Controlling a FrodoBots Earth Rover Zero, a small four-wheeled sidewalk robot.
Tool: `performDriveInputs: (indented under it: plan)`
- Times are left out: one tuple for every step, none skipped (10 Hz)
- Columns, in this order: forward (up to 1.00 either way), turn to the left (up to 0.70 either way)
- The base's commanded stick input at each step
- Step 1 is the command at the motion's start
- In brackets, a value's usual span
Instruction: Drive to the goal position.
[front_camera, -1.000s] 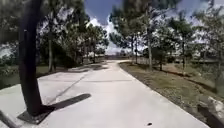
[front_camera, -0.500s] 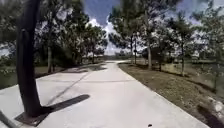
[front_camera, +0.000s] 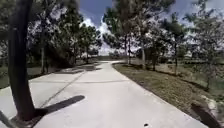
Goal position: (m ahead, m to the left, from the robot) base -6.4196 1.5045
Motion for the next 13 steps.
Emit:
performDriveInputs:
  plan:
    - [0.00,-0.85]
    - [0.00,-0.85]
    - [0.00,-0.85]
    - [0.00,-0.85]
    - [0.00,-0.85]
    - [0.00,-0.85]
    - [0.00,-0.85]
    - [0.00,-0.85]
    - [0.00,-0.85]
    - [0.00,-0.85]
    - [0.00,-0.85]
    - [0.00,-0.85]
    - [0.00,-0.85]
